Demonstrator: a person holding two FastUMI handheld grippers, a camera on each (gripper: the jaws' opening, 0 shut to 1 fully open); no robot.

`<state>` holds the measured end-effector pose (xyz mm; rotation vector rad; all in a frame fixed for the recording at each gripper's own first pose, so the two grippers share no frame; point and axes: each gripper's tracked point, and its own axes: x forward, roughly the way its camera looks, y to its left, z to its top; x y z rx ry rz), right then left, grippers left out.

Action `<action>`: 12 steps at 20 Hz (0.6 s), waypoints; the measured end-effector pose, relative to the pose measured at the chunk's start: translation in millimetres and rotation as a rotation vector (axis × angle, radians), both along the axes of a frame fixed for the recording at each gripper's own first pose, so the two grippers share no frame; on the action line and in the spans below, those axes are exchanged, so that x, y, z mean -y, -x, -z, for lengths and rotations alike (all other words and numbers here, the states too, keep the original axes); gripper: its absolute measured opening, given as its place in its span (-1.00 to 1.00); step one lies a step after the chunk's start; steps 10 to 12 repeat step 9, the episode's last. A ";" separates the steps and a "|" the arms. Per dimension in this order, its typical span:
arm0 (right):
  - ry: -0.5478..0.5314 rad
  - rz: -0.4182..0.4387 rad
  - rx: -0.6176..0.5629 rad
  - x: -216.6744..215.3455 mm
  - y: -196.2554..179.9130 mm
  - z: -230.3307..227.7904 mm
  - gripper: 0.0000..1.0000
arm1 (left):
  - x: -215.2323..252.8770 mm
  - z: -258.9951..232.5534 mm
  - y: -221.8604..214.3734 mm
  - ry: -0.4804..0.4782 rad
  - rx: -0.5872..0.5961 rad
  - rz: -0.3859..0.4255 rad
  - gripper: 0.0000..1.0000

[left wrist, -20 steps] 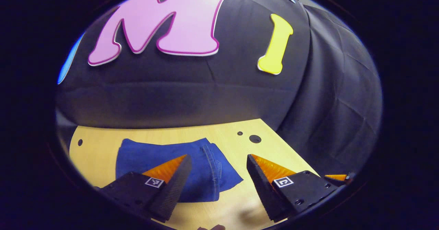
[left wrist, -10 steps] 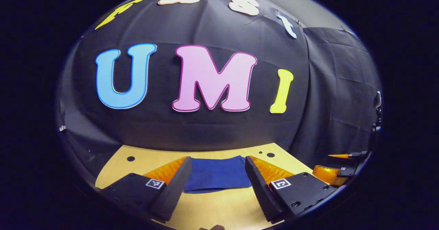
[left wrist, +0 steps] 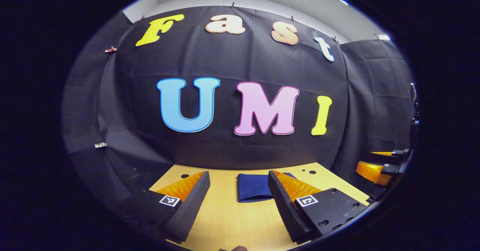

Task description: Grasp the waist and the cuffs of the jeans and fold them to make the two legs overlap; first hold the waist and fold one-third of the jeans toward the cuffs, then hold the cuffs and fold the remaining one-third in the same direction to finish folding.

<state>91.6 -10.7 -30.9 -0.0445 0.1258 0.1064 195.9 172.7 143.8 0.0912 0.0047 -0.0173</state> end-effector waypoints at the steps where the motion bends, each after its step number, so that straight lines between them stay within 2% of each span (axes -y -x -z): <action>1: 0.004 0.002 -0.001 0.3 7.5 0.7 0.92 | -3.4 3.1 5.7 0.001 0.000 -0.005 0.93; 4: 0.016 0.029 0.003 6.0 19.5 -0.3 0.92 | -10.0 4.2 10.4 0.017 0.006 -0.013 0.93; 12: -0.008 0.011 0.009 -8.0 17.9 -6.1 0.92 | -8.5 2.4 15.8 0.003 0.011 -0.004 0.93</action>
